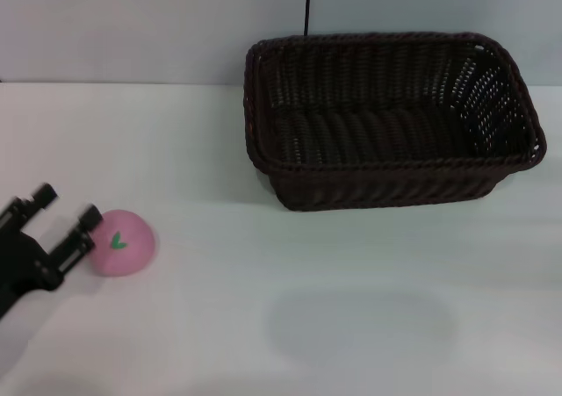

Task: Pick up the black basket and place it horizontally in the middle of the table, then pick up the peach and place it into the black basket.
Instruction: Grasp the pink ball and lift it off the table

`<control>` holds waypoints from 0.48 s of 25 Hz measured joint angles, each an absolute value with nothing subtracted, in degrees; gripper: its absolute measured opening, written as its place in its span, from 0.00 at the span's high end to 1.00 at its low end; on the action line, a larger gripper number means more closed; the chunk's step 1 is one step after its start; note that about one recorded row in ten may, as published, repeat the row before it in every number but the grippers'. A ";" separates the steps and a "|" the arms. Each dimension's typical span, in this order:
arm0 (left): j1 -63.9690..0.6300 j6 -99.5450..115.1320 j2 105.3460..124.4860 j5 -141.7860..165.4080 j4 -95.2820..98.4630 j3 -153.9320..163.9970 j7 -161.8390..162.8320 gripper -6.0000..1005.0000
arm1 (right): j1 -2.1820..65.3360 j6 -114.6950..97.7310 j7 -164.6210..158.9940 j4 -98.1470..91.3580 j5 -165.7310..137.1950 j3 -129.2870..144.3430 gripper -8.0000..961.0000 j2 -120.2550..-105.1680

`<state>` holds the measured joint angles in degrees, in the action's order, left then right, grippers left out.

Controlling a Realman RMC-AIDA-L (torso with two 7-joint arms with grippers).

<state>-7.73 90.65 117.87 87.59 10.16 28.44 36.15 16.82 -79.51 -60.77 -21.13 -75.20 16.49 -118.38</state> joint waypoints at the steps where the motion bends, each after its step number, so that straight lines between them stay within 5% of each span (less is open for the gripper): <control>1: -7.71 89.66 117.87 87.61 10.19 29.95 36.06 0.32 | 16.97 -79.51 -60.77 -20.94 -75.19 16.49 0.35 -118.43; 12: -9.29 83.54 118.10 87.71 10.16 35.81 35.39 0.32 | 17.49 -78.43 -60.76 -19.87 -74.75 16.28 0.35 -118.48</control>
